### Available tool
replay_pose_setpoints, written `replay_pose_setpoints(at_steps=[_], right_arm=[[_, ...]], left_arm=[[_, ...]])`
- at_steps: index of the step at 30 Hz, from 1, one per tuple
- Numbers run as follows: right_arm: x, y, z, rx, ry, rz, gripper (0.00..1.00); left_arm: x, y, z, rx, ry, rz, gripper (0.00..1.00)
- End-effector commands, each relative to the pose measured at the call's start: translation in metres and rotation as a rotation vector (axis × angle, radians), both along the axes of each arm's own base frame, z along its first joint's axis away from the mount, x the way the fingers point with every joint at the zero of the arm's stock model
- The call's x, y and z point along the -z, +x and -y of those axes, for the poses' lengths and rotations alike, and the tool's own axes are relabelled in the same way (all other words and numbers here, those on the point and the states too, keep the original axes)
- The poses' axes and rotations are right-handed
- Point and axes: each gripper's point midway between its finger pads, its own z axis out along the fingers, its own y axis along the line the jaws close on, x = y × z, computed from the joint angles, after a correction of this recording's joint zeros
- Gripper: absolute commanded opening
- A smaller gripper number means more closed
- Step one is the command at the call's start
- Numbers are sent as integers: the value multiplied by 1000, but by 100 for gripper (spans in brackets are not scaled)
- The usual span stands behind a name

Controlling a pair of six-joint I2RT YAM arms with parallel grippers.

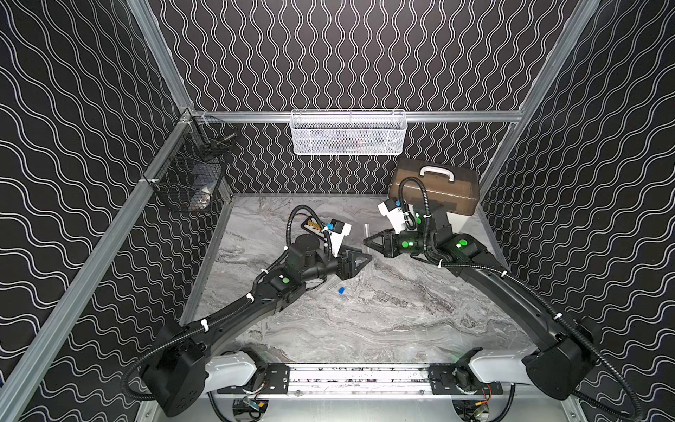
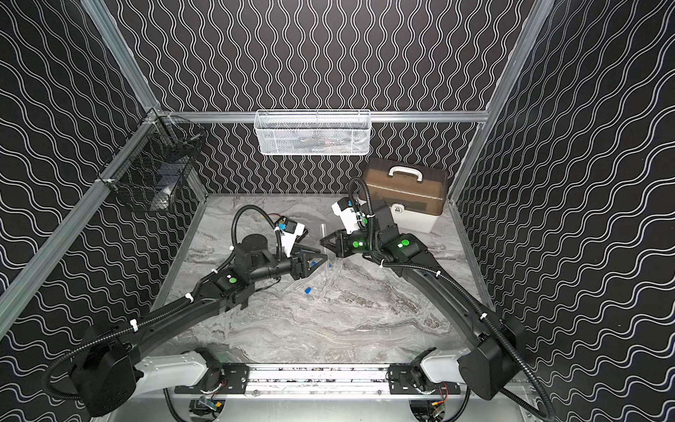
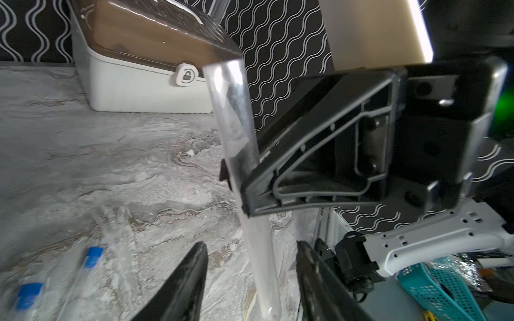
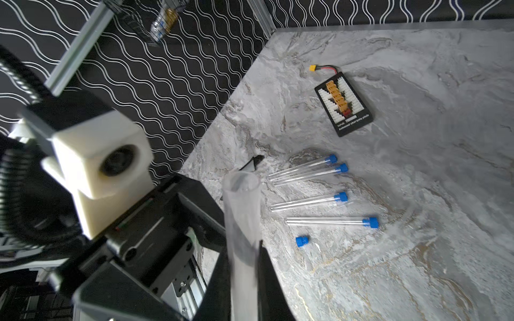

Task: Insert stoppers into test tubes
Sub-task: Pick up the test tube at the center of the board.

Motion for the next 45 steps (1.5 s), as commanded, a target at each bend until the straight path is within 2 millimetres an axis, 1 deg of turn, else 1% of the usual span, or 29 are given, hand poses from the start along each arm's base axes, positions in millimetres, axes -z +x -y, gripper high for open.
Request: replay_pose_setpoints(at_steps=[1,6,13,28,29,30,31,32,33,35,37,39,41,43,45], right_arm=[[-21,-1,-5,-24,71,59,9],[-27,-3,-8,-39,92,68,9],[-24,-3,-6,-29,90,77,9],[-23,0,-7,-24,89,81,8],[-23,0,-7,-22,89,80,9],[-22,1,-7,-21,85,78,12],[-22,1,-7,-18,82,78,18],[-20,2,-6,-11,75,74,31],[-20,2,-5,-8,72,71,40],[-19,5,-1,20,60,67,51],[-18,10,6,46,49,62,57],[-14,17,18,88,34,55,59],[-5,23,30,118,8,47,59],[7,24,40,106,-23,54,59],[27,20,42,34,-108,116,59]], left_arm=[[-27,-8,9,72,-125,16,55],[-28,-6,12,84,-133,5,48],[-32,-2,9,58,-156,6,36],[-33,1,8,63,-168,10,15],[-33,1,8,62,-166,9,14],[-32,1,7,60,-162,8,13],[-31,1,7,56,-156,8,12],[-29,2,6,47,-145,7,11],[-25,3,5,37,-125,0,10],[-15,7,1,0,-71,-13,9],[3,15,-10,-81,25,-45,7],[32,25,-31,-204,166,-94,7],[58,32,-56,-314,299,-150,5],[80,34,-80,-391,409,-203,4],[97,34,-102,-441,501,-248,3]])
